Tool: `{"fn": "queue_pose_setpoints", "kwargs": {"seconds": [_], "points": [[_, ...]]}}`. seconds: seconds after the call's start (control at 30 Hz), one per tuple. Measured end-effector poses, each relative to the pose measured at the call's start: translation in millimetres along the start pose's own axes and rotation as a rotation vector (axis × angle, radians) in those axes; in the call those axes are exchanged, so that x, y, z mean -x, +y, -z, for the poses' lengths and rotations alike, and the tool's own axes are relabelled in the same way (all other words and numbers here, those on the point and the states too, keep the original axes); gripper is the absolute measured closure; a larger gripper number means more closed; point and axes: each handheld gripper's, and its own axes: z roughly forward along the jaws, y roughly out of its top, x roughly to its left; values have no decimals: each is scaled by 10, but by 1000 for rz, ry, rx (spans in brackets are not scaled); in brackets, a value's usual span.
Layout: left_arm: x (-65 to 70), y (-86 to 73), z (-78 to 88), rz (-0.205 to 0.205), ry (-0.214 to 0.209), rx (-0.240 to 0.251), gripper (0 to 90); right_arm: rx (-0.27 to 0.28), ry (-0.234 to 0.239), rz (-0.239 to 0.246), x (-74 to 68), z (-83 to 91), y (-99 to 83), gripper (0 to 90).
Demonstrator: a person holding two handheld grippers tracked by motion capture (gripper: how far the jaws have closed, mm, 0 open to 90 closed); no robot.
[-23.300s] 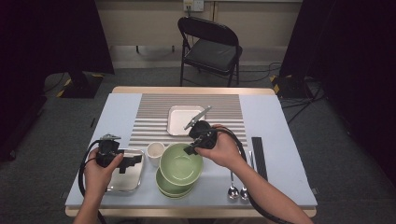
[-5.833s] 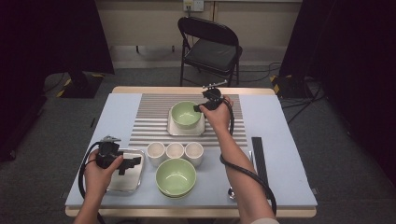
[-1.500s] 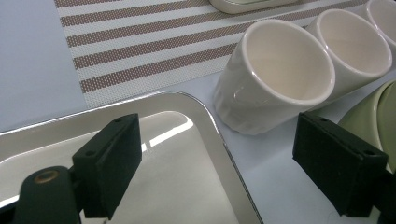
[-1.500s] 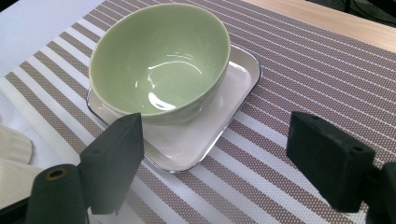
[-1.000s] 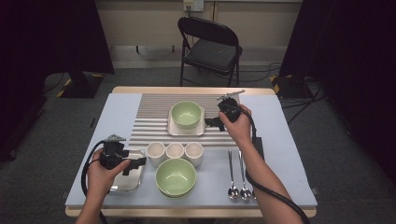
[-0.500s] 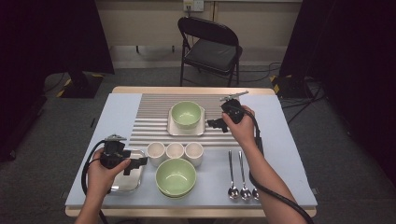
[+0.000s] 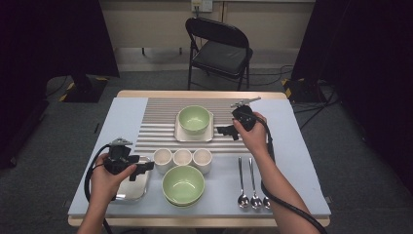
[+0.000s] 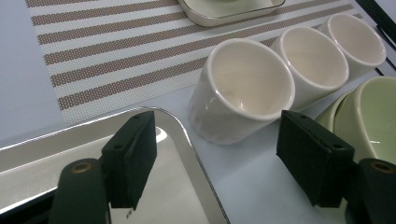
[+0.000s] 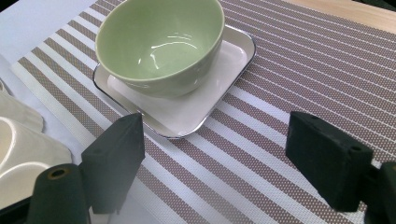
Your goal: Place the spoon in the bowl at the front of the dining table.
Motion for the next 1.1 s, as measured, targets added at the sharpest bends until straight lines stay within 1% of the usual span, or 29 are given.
{"fn": "queue_pose_setpoints", "kwargs": {"seconds": [0.03, 0.07, 0.13, 0.17, 0.27, 0.37, 0.43, 0.53, 0.57, 0.6, 0.63, 0.67, 0.7, 0.73, 0.8, 0.87, 0.9, 0.93, 1.0, 1.1], "points": [[2, 2, 0, -2, 2, 2, 318, -4, 0, 0, 2, -2, -7, 192], [7, 5, 1, -4, 13, 0, 336, -6, -1, 3, 5, -1, -11, 192], [12, 12, -7, -2, 8, -1, 368, 0, 3, -1, 9, 3, -21, 192], [15, 15, -6, -2, 8, -2, 374, -2, 3, 3, 12, 6, -23, 192], [22, 25, -7, -3, 29, 0, 391, 2, -1, 2, 20, 30, -22, 192], [18, 31, -9, -9, 36, 1, 396, 4, -4, 2, 25, 58, -18, 192], [22, 33, -19, -7, 28, -2, 398, 9, -7, 9, 25, 74, -14, 194], [47, 43, -17, -12, 32, -14, 443, 11, -8, 12, 29, 95, -13, 194], [49, 49, -15, -25, 29, -21, 484, 8, -3, 11, 33, 102, -16, 193], [60, 58, -8, -42, 43, -28, 500, 6, -5, 5, 31, 106, -19, 193], [66, 64, -4, -49, 47, -36, 522, 7, -7, 7, 39, 111, -27, 194], [71, 71, -3, -46, 44, -41, 524, 6, -6, 3, 41, 116, -30, 195], [74, 76, -3, -49, 42, -35, 528, 9, -10, 1, 48, 119, -37, 196], [75, 80, 1, -67, 38, -29, 545, 8, -7, 1, 52, 121, -44, 196], [84, 88, 11, -64, 37, -20, 548, 3, -8, 0, 57, 129, -52, 198], [93, 92, 14, -64, 31, -25, 547, 6, -9, 0, 63, 136, -59, 202], [101, 95, 16, -68, 28, -20, 548, 8, -9, 2, 67, 138, -61, 201], [108, 103, 20, -73, 28, -29, 552, 8, -10, 1, 66, 144, -64, 201], [121, 115, 21, -80, 21, -21, 552, 14, -8, 6, 72, 150, -70, 201], [148, 131, 26, -64, 6, -6, 554, 15, -4, 6, 72, 162, -81, 199]]}}
